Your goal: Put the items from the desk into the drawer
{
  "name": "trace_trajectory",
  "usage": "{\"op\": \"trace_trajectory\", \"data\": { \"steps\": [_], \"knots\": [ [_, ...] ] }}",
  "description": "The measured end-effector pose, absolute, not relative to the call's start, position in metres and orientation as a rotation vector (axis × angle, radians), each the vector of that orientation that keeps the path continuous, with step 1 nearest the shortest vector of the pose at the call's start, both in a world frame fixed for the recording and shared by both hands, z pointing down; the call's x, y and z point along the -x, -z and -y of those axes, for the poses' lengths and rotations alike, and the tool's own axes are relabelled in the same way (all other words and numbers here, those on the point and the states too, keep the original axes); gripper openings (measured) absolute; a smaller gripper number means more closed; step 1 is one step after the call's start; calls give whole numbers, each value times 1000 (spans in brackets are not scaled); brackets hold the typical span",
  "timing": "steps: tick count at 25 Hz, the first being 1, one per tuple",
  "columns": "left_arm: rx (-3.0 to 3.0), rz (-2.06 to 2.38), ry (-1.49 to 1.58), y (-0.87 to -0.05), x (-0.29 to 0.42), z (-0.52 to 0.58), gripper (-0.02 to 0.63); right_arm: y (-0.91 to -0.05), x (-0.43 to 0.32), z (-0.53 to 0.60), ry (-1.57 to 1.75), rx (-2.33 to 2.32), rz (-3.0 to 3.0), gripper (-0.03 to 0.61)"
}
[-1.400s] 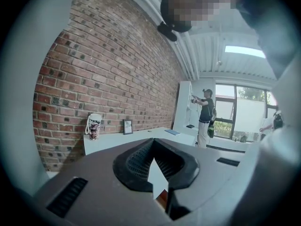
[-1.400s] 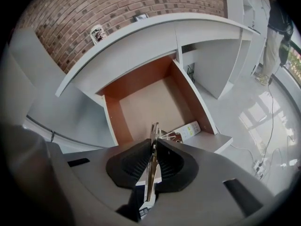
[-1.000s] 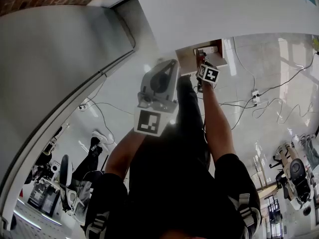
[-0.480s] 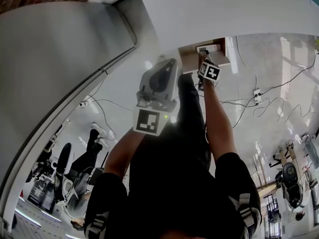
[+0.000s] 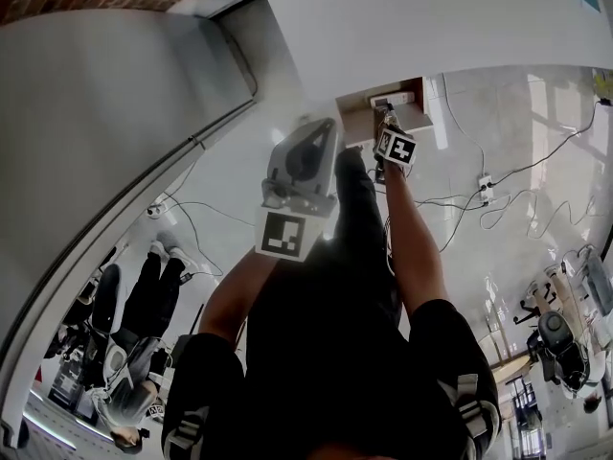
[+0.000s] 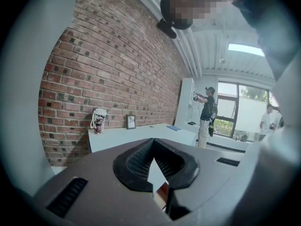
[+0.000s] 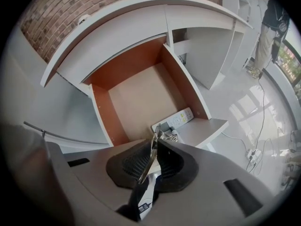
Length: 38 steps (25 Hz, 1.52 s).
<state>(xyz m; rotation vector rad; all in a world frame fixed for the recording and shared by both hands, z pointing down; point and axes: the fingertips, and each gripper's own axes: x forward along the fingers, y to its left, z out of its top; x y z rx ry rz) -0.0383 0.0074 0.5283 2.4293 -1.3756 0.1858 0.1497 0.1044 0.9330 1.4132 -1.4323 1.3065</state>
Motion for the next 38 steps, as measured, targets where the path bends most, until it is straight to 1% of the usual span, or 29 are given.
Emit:
{"op": "trace_trajectory", "data": {
  "steps": [2,6,12,19,26,29,33,38],
  "knots": [
    [-2431,1375,-162,-526,38,-7,0,-924,-152,-100,-1283,-1426,1448,34],
    [-2429,1369,-148,-515,40,-15,0,-888,-150,-96,-1234,-1463,1519,12],
    [-2459,1358,-95,-494,45,-13,0,-804,-148,-61,-1148,-1607,1701,2],
    [-2527,1333,-35,-456,46,-19,0,-651,-138,-38,-927,-1765,1984,2],
    [-2593,1304,1,-428,45,-25,0,-487,-118,-39,-530,-1868,2219,2],
    [-2603,1299,25,-414,45,-26,0,-435,-107,-45,-400,-1887,2289,2],
    [-2622,1289,44,-407,44,-27,0,-406,-97,-51,-334,-1888,2341,2],
    [-2617,1290,41,-408,47,-30,0,-411,-97,-57,-361,-1894,2327,0]
  ]
}}
